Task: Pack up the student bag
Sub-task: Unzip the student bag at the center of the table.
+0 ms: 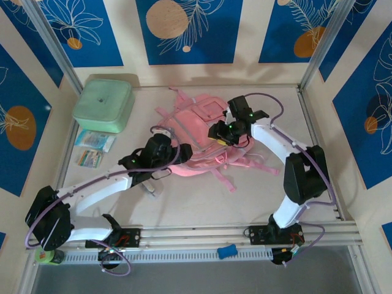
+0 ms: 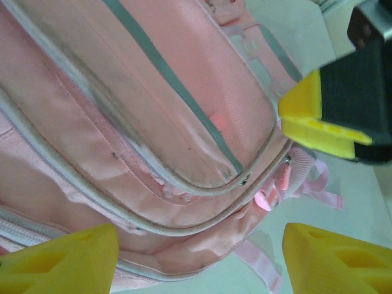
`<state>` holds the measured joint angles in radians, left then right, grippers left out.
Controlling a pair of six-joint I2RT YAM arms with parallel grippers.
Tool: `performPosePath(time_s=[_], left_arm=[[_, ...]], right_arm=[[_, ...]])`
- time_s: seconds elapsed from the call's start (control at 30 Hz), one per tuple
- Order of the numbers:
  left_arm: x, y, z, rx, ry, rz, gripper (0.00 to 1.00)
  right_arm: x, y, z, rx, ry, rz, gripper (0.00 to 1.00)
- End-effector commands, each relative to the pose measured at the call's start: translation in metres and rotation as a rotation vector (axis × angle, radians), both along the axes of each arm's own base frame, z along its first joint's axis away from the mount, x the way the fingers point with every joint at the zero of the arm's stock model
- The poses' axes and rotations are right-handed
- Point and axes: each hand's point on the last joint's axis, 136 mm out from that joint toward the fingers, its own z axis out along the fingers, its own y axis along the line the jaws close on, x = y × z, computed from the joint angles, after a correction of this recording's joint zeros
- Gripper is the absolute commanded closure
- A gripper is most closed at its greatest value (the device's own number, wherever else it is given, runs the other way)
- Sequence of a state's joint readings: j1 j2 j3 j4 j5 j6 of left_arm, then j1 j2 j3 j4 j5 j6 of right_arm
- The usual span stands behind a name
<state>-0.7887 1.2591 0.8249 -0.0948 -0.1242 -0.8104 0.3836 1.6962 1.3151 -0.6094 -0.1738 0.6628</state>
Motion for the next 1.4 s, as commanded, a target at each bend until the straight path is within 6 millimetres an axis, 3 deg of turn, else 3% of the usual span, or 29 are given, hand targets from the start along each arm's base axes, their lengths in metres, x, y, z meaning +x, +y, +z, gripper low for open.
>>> performPosePath(time_s=[0.0,0.27,0.43,0.57,0.73,0.87,1.1,1.27,1.37], left_arm=[[0.002,0.001,-0.012,0.094,-0.035,0.037,0.26],[0.0,-0.021,-0.026,0.205,-0.023,0.039,0.09],[0.011,-0.026,-0.042,0.263,-0.006,0.059,0.0],[0.027,-0.029,-0.037,0.296,-0.072,0.026,0.0],[0.053,-0.018,-0.035,0.286,-0.088,-0.031,0.01],[0.059,-0.01,-0.025,0.311,-0.162,-0.085,0.01],[0.042,0.015,-0.008,0.27,-0.165,-0.011,0.01],[0.023,0.025,-0.012,0.26,-0.062,0.107,0.01],[0.006,0.02,-0.021,0.299,-0.022,0.147,0.01]], right_arm=[[0.008,0.001,-0.003,-0.001,0.021,0.01,0.54],[0.025,0.006,-0.01,-0.015,0.012,0.015,0.6],[0.025,0.012,-0.011,0.037,0.032,-0.007,0.82],[0.018,0.016,-0.012,0.05,0.034,-0.024,0.99],[-0.005,0.034,-0.01,0.137,0.063,-0.082,1.0],[-0.012,0.055,-0.003,0.197,0.048,-0.116,1.0],[-0.004,0.059,0.017,0.223,0.006,-0.168,1.0],[-0.004,0.056,0.019,0.219,0.024,-0.186,1.0],[-0.003,0.055,0.019,0.214,0.019,-0.195,1.0]])
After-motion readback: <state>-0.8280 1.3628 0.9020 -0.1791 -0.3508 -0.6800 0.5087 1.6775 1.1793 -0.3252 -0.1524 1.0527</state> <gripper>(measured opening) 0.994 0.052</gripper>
